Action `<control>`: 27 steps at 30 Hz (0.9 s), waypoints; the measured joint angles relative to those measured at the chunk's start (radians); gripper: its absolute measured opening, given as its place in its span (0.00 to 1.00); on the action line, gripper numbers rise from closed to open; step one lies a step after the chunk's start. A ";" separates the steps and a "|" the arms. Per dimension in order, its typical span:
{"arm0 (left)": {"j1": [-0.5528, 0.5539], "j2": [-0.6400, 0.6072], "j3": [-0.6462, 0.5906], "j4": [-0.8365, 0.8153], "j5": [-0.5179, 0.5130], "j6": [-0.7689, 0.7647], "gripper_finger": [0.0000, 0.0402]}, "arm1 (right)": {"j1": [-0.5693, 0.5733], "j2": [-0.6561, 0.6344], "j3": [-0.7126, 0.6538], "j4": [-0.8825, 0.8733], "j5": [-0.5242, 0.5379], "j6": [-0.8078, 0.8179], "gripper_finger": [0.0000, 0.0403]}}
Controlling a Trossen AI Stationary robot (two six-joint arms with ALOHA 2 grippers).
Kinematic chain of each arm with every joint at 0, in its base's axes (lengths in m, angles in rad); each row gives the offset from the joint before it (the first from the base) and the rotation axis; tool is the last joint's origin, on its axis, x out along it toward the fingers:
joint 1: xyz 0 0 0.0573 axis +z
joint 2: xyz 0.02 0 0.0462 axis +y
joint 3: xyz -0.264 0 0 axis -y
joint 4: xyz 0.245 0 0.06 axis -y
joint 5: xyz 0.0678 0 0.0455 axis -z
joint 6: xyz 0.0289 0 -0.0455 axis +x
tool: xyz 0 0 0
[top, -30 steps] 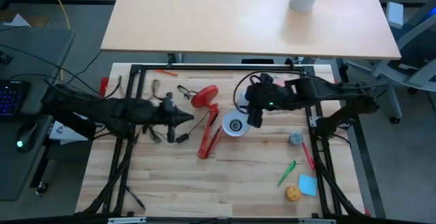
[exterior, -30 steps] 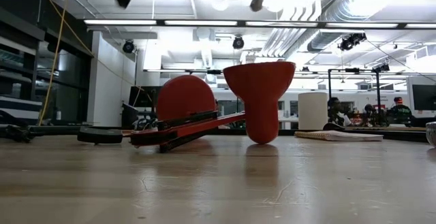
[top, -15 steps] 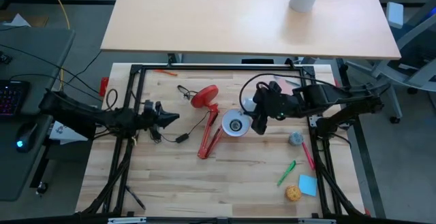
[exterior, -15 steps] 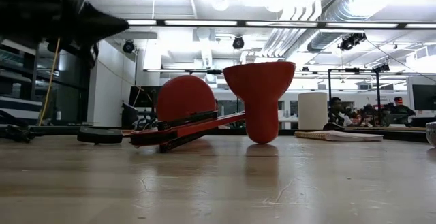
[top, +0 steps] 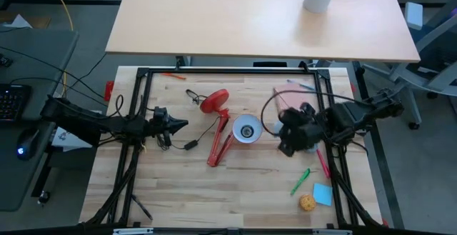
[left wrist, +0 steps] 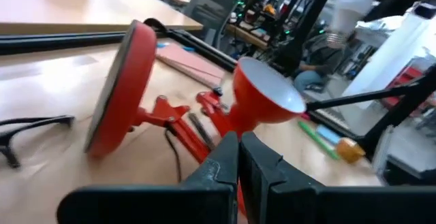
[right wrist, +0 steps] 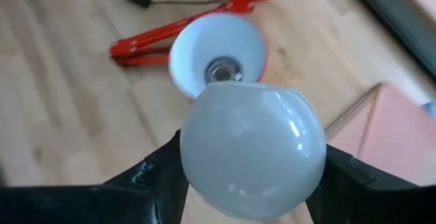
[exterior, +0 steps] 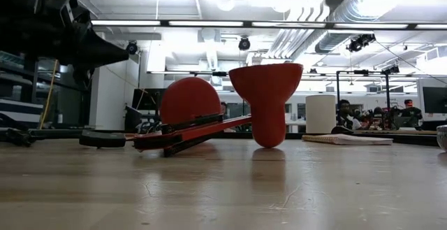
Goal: Screw lightbulb
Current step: Remove the lightbulb from the lamp
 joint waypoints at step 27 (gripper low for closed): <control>-0.013 0.000 0.000 -0.016 0.278 -0.257 0.00 | 0.018 -0.192 -1.094 1.381 -0.009 -0.114 0.56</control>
